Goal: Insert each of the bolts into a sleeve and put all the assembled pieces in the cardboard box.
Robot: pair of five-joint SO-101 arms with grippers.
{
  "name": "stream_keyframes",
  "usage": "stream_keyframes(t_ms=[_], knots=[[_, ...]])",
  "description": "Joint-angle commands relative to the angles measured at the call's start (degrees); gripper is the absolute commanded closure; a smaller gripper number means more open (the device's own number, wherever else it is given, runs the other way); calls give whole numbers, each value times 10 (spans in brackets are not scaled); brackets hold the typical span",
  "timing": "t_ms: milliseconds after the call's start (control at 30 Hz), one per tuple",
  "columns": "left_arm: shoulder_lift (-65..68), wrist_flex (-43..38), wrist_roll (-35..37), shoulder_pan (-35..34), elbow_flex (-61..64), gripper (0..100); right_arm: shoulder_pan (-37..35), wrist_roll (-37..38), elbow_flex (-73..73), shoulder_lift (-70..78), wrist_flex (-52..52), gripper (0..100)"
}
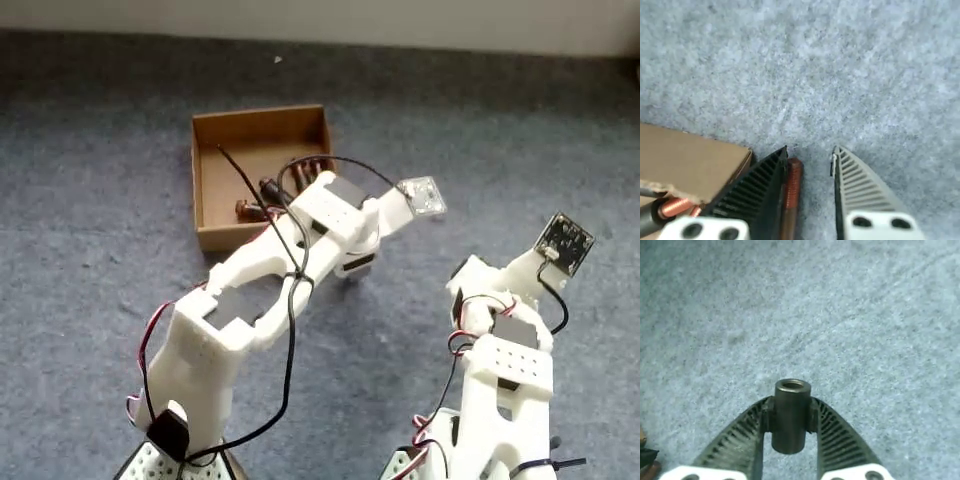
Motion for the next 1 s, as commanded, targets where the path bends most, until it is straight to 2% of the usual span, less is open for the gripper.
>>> stream_keyframes(t_ms=[0,233,633,833,967], knots=[[13,63,-1,-22,-56,843,3,-4,-5,-18,-11,995],[0,126,2,-29,-113,843,3,-4,-4,-18,-11,995],[78,130,2,-33,-125,846,3,-4,-4,-18,-11,995],[95,135,2,-29,-147,993,3,-4,-4,-18,-11,995],[74,188,4,-19,-160,995,3,-3,-4,-18,-11,995]])
